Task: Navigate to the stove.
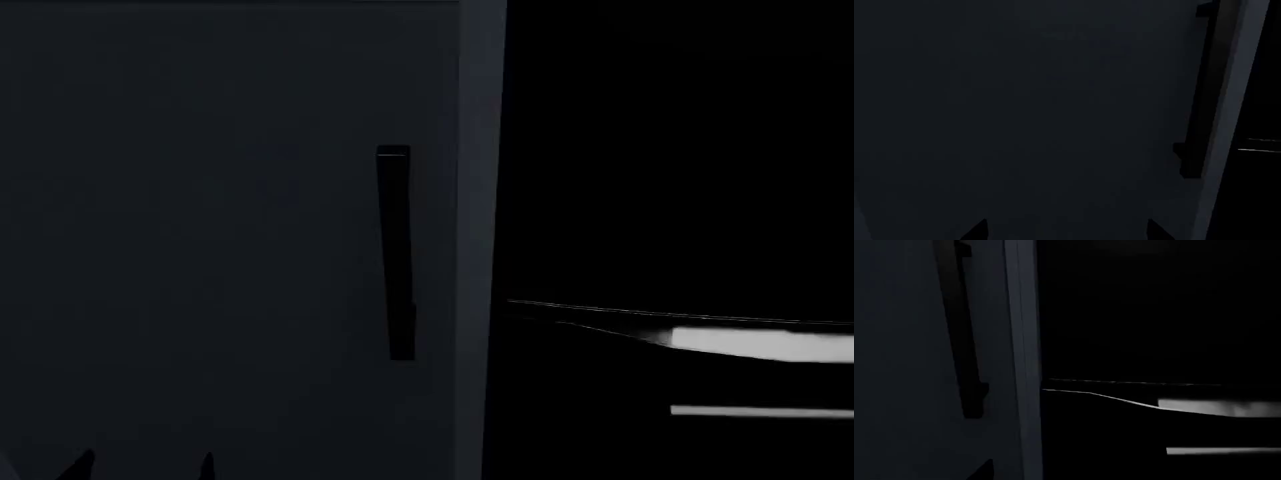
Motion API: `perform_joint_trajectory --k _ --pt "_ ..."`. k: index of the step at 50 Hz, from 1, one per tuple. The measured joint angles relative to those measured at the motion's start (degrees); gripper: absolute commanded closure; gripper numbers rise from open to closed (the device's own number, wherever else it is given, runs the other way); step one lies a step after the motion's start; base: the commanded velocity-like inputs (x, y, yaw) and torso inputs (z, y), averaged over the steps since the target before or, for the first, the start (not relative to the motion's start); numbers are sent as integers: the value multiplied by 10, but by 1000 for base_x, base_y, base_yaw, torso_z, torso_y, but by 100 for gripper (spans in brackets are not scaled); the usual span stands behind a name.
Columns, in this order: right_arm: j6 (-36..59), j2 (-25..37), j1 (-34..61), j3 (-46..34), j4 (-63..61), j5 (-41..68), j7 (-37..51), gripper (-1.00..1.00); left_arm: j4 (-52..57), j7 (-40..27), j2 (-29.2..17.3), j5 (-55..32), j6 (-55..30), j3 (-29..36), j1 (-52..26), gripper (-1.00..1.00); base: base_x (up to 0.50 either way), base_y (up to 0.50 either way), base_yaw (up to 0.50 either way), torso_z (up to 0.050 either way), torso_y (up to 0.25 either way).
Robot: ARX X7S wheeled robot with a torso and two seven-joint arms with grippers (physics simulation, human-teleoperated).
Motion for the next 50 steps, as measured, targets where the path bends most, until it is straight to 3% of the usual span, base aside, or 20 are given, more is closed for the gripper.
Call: perform_joint_trajectory --k 32,50 --pt "-75 37 -9 -50 16 -14 74 -100 -12 -59 -32 -13 8 47 -4 -100 0 0 0 0 0" --pt "-89 54 -10 -69 17 -14 93 -100 -24 -86 -44 -17 16 63 -10 -100 -66 4 -480 0 0"
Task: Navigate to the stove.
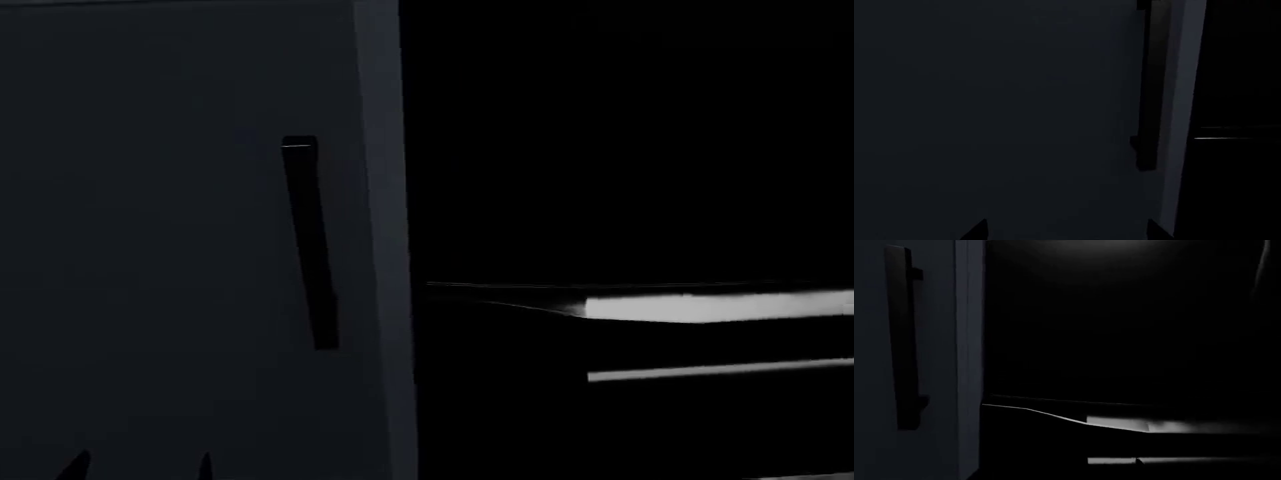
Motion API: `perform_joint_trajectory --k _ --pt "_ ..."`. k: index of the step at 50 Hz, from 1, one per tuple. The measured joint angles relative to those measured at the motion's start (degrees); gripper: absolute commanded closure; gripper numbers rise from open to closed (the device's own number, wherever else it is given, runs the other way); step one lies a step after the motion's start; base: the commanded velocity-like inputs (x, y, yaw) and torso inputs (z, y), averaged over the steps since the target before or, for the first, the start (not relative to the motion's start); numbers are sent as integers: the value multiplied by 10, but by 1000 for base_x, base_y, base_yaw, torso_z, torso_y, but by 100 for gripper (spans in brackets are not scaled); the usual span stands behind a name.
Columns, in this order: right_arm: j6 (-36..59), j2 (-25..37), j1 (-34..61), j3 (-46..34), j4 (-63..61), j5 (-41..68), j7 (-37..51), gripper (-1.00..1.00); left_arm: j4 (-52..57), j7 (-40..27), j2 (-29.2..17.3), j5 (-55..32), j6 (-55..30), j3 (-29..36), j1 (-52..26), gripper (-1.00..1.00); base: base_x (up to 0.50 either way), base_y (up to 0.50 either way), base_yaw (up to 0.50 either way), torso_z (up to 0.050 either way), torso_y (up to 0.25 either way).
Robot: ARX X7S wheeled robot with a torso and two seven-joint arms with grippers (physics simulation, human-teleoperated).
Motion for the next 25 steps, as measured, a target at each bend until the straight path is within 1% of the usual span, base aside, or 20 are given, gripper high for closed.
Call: perform_joint_trajectory --k 20,25 --pt "-1 12 1 -16 -1 8 12 -100 -7 -19 -12 -7 4 16 -4 -100 -76 13 -500 0 0" --pt "-1 15 0 -17 -2 15 14 -100 -7 -23 -15 -9 5 20 -5 -100 -8 2 -500 0 0"
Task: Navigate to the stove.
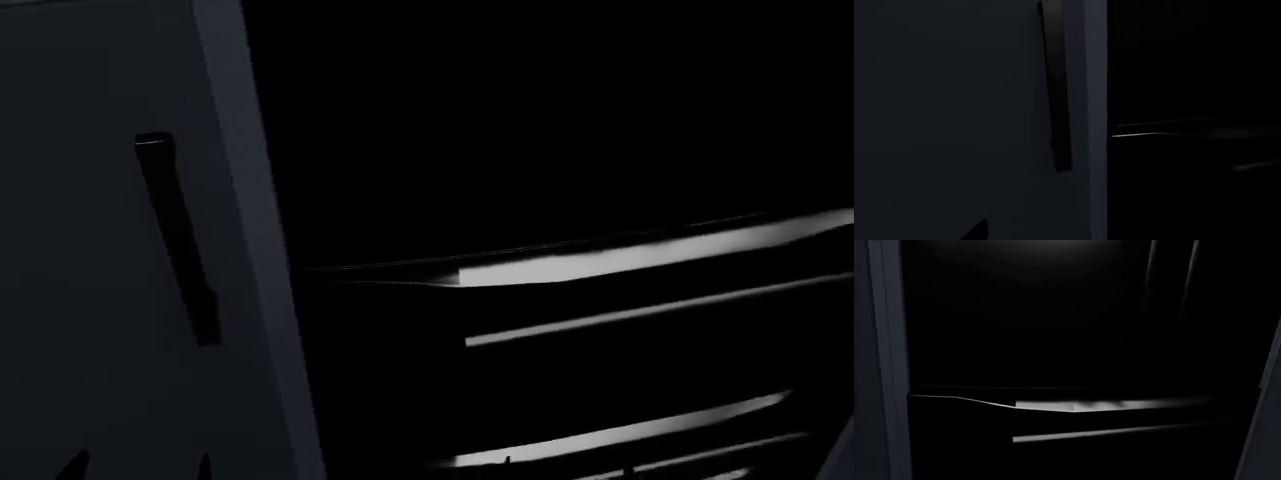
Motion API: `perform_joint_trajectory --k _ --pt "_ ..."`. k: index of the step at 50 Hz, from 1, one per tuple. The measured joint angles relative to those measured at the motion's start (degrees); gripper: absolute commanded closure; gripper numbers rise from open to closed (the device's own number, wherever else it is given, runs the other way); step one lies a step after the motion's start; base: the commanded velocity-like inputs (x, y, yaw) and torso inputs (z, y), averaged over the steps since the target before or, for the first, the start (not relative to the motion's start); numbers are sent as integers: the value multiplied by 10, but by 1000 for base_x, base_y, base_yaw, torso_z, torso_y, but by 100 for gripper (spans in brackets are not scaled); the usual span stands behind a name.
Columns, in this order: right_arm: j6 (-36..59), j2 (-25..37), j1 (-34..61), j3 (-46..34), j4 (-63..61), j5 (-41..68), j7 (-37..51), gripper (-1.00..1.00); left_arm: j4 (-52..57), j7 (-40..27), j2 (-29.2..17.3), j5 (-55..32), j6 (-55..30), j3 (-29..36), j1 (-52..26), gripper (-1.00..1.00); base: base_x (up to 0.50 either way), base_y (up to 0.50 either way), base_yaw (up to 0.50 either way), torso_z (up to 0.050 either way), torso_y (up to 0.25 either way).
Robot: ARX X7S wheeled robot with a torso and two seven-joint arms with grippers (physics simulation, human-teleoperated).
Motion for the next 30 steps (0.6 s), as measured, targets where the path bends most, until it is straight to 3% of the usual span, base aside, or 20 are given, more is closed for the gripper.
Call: perform_joint_trajectory --k 18,30 --pt "7 10 2 -2 -4 49 -14 -100 -4 -10 -9 -10 2 11 -3 -100 310 -102 -433 0 0" --pt "9 14 4 -7 -5 58 -12 -100 -7 -15 -14 -16 4 16 -6 -100 86 -35 -500 0 0"
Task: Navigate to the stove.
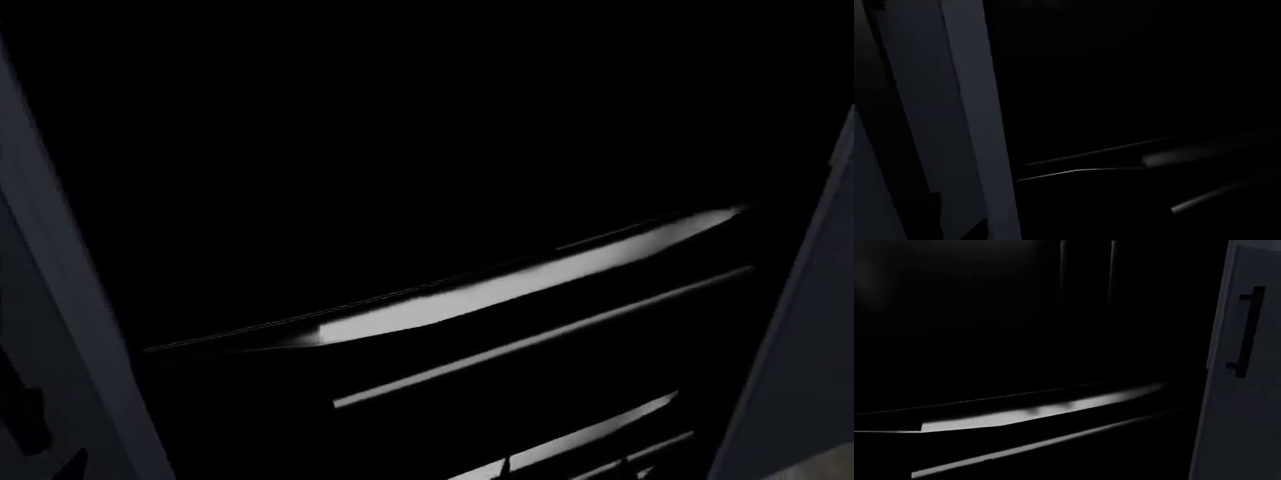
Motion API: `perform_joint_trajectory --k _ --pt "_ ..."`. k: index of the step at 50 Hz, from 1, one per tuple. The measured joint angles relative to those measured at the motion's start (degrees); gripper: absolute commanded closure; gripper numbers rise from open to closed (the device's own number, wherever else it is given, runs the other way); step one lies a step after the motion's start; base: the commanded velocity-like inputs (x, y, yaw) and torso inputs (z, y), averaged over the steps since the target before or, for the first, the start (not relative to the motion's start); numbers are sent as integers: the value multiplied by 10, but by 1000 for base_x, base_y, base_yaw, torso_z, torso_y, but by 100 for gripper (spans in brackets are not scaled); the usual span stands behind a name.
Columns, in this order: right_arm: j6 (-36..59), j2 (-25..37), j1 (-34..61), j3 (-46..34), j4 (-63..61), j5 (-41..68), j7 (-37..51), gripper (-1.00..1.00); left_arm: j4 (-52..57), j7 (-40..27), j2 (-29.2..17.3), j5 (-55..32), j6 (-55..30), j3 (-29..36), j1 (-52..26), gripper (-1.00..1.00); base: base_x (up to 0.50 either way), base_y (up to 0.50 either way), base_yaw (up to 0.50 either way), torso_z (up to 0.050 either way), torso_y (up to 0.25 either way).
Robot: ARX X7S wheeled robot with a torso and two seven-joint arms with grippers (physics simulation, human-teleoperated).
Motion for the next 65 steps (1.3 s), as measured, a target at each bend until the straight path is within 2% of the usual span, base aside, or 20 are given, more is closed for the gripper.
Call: perform_joint_trajectory --k 65 --pt "-4 19 8 -21 6 22 23 -100 -11 -24 -18 -24 4 24 -10 -100 24 -20 -500 0 0"
